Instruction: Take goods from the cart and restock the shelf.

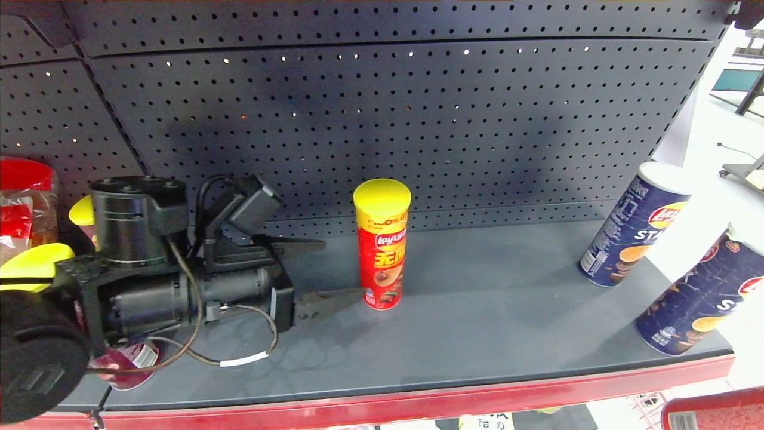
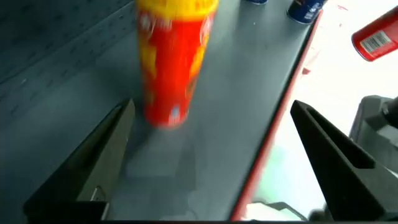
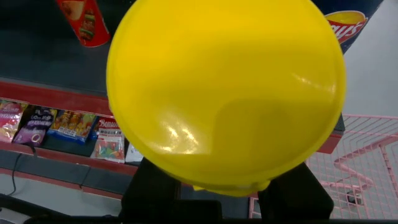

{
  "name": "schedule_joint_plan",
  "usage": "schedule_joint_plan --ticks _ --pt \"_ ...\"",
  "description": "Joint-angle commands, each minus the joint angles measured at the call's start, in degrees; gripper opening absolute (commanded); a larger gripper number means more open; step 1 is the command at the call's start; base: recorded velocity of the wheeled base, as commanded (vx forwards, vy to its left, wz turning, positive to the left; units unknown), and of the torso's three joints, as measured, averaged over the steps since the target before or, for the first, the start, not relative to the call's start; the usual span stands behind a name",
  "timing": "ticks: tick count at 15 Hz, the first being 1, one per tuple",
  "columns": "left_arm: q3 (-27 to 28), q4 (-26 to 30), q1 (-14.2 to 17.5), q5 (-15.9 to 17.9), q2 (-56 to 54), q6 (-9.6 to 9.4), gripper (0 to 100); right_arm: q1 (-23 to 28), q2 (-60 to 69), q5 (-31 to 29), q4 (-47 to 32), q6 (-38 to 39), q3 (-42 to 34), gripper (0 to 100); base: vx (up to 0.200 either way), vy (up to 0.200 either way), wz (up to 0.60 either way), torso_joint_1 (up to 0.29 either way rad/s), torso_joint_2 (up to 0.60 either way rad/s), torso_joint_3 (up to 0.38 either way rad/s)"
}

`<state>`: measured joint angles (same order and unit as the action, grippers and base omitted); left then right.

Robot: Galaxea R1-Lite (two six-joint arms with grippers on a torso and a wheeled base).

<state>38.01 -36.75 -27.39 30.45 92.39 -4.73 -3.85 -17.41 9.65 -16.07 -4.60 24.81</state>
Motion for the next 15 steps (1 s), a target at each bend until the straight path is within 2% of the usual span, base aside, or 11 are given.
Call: schedule_joint_plan --ticks 1,4,13,15 --pt "5.32 -0.16 -0.82 -0.04 8.95 -0.9 100 -0.01 -0.08 -0.07 -0.02 -0.06 0.07 0 0.0 0.0 0.0 0.0 0.0 0.0" --pt "9.98 -0.51 -0.82 -1.98 12.29 -0.9 100 -0.01 -0.08 -0.07 -0.02 0.03 0.24 0 0.0 0.0 0.0 0.0 0.0 0.0" --pt "17.89 -0.6 0.15 -1.71 15.71 -0.63 100 -0.01 -0.7 0.01 -0.02 0.03 0.24 0 0.0 0.0 0.0 0.0 0.0 0.0" --pt "18.06 -3.24 -0.12 -1.54 17.21 -0.46 100 -0.01 -1.05 0.01 -0.02 0.03 0.24 0 0.0 0.0 0.0 0.0 0.0 0.0"
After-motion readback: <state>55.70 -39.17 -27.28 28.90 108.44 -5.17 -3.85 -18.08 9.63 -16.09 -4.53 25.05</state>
